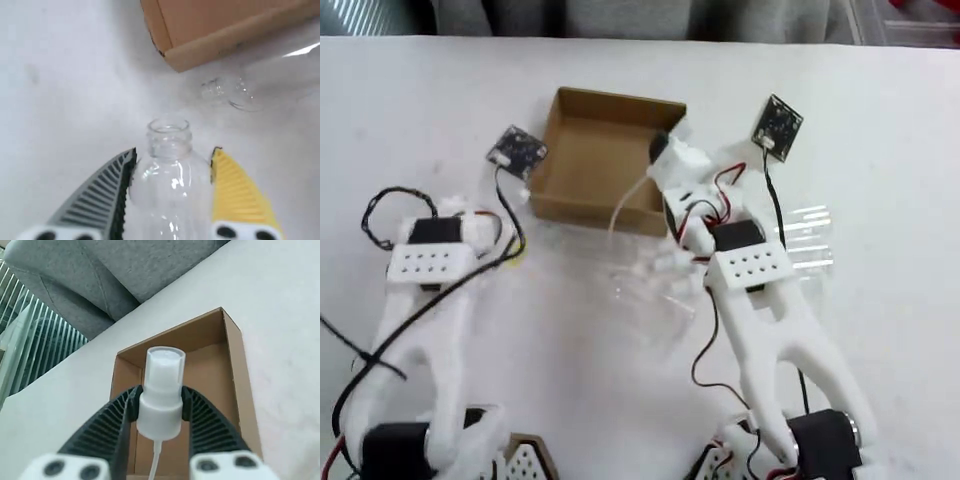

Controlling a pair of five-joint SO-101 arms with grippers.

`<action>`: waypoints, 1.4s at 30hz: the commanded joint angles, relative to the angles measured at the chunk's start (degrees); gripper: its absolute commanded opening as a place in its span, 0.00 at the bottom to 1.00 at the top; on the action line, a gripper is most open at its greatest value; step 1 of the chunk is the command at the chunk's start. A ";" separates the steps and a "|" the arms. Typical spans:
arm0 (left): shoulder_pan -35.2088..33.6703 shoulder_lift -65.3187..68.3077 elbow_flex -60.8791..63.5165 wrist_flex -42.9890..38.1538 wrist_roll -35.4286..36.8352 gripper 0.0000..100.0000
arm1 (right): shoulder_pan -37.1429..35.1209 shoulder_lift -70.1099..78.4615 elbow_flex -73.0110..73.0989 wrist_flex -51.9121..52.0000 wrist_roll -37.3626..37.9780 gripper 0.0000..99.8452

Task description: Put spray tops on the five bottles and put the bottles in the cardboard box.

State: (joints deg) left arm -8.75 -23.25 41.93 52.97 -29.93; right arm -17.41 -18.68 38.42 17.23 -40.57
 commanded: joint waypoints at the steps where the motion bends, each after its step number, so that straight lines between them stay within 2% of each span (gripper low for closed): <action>1: -0.92 -6.90 0.00 -0.70 0.62 0.13 | -0.57 -3.74 0.26 -0.22 1.76 0.02; 6: -0.57 -15.96 7.12 -5.80 1.49 0.13 | -2.24 -9.19 3.96 -0.57 2.02 0.02; 12: -0.57 -29.49 18.55 -14.86 9.49 0.13 | -6.90 -14.64 8.53 -0.57 2.11 0.02; 19: -0.84 -42.15 25.41 -16.09 12.84 0.13 | -8.66 -16.31 9.41 -0.22 2.20 0.02; 23: -0.48 -48.75 30.24 -16.88 12.84 0.13 | -9.19 -16.40 9.41 -0.57 5.71 0.02; 25: -0.48 -52.18 34.11 -19.96 12.84 0.13 | -10.33 -16.31 9.32 -0.66 6.42 0.02; 30: -0.48 -60.70 46.59 -33.58 12.84 0.13 | -15.60 -16.31 7.91 -4.18 8.88 0.02; 33: -0.40 -66.33 52.40 -37.36 12.84 0.12 | -16.22 -15.87 4.75 -8.13 10.64 0.02; 37: -0.40 -72.75 55.38 -36.75 12.92 0.12 | -16.13 -15.78 -2.37 -8.75 10.81 0.02; 42: 2.07 -75.47 55.38 -31.56 12.92 0.12 | -18.51 -11.82 -12.57 -9.36 10.99 0.02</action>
State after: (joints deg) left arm -8.75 -96.84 97.58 19.38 -17.71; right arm -34.11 -32.31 34.11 9.76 -30.55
